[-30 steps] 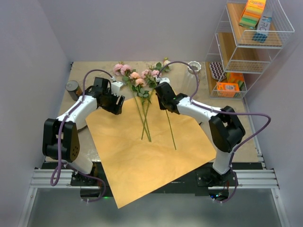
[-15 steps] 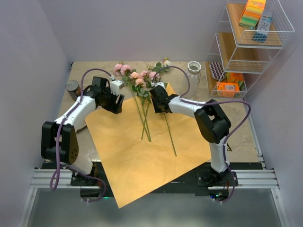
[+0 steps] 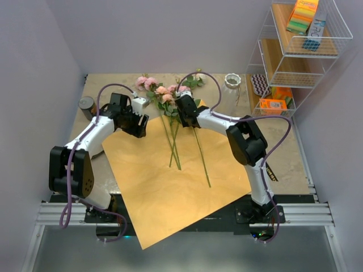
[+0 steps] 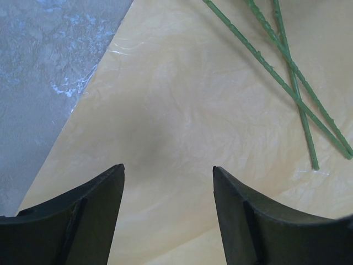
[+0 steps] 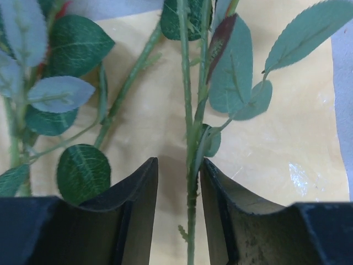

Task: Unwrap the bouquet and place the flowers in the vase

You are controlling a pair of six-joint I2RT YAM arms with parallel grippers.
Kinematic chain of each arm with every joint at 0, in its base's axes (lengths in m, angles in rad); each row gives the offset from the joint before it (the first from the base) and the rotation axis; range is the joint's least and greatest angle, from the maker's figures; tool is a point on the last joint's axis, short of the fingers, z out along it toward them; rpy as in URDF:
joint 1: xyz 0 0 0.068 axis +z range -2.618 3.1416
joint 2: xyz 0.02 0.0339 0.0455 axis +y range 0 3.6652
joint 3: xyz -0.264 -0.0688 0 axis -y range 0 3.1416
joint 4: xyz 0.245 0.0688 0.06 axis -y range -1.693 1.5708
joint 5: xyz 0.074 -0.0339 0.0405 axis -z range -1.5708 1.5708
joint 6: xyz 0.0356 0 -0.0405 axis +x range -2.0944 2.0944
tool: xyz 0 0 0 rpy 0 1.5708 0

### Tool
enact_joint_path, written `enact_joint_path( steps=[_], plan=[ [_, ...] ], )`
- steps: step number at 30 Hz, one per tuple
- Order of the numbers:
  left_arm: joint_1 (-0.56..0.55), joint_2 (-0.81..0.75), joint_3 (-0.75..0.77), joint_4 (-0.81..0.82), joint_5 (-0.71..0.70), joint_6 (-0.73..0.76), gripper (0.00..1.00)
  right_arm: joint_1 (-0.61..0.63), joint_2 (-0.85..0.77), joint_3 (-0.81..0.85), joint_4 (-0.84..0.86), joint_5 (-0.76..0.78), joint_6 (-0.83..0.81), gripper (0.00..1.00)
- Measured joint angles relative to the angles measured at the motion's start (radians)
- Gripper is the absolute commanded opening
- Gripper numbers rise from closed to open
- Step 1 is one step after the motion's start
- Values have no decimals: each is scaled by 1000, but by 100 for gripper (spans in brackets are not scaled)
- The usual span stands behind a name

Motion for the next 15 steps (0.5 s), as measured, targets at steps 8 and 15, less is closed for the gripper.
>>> enact_joint_path(
  steps=[8, 15],
  plan=[
    [6, -11, 0, -2, 10, 0, 69, -39, 19, 13, -28, -4, -13, 9],
    [10, -19, 0, -6, 13, 0, 69, -46, 19, 84, -52, -29, -37, 0]
  ],
)
